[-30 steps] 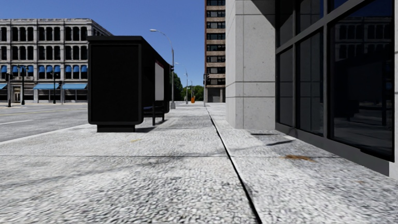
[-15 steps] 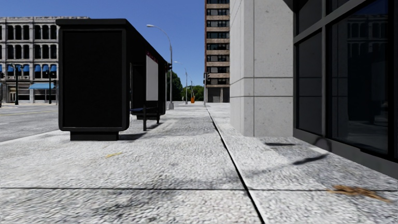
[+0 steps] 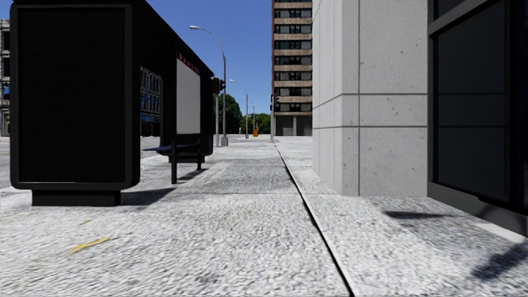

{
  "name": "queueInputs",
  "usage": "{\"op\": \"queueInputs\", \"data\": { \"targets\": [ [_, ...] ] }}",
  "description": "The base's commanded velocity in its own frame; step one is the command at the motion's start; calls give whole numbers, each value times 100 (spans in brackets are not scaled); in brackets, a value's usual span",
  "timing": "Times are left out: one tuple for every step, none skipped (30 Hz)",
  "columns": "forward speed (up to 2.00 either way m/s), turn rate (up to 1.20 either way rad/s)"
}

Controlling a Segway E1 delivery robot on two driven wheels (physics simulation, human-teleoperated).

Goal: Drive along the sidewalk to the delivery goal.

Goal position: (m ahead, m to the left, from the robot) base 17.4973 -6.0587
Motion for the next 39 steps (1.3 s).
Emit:
{"op": "queueInputs", "data": {
  "targets": [
    [200,0],
    [200,0],
    [200,0],
    [200,0],
    [200,0],
    [200,0],
    [200,0],
    [200,0],
    [200,0],
    [200,0],
    [200,0],
    [200,0],
    [200,0],
    [200,0],
    [200,0],
    [200,0],
    [200,0],
    [200,0],
    [200,0],
    [200,0],
    [200,0],
    [200,0],
    [200,0],
    [200,0],
    [200,0],
    [200,0],
    [200,0],
    [200,0],
    [200,0],
    [200,0],
    [200,0],
    [200,0],
    [200,0],
    [200,0],
    [200,0],
    [200,0],
    [200,0],
    [200,0],
    [200,0]
  ]
}}
